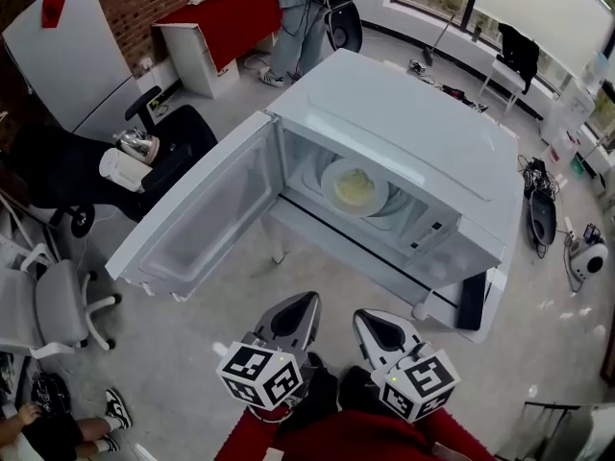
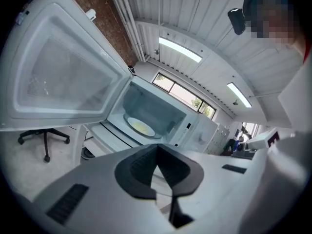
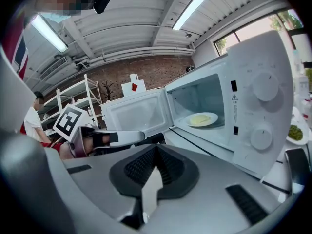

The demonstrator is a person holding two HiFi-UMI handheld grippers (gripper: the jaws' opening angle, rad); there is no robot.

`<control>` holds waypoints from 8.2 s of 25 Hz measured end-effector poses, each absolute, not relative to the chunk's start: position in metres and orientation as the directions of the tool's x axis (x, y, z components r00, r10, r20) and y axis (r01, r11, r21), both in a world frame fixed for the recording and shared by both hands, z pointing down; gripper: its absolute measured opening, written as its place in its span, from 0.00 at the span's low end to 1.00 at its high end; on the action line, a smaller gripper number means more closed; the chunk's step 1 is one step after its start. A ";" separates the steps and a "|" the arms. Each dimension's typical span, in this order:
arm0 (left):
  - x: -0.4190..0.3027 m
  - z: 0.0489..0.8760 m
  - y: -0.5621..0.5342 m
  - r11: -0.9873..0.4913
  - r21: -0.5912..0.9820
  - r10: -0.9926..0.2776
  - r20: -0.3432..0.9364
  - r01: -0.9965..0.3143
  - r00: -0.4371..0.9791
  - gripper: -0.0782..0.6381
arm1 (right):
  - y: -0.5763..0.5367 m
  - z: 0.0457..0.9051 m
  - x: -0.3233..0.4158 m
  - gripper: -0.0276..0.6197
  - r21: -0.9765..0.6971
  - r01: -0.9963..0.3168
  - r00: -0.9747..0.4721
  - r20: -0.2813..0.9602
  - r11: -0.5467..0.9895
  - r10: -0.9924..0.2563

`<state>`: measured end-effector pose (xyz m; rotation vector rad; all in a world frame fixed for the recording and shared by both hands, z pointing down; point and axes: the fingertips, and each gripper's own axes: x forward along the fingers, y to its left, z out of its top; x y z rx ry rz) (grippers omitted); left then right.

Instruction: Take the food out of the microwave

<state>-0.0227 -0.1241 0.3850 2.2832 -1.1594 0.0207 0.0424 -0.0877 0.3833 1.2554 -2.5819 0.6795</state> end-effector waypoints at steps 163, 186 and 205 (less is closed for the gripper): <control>-0.218 0.442 0.094 0.089 0.989 -0.992 0.099 0.116 -0.077 0.13 | 0.037 0.406 -0.152 0.06 -0.265 -0.116 -0.915 0.403 0.957 0.000; -0.244 0.445 0.136 0.085 0.988 -0.970 0.112 0.132 -0.216 0.13 | 0.060 0.409 -0.191 0.06 -0.247 0.026 -0.901 0.414 0.969 0.130; -0.246 0.445 0.136 0.083 0.988 -0.971 0.110 0.132 -0.212 0.13 | 0.065 0.408 -0.193 0.06 -0.234 0.048 -0.900 0.411 0.971 0.143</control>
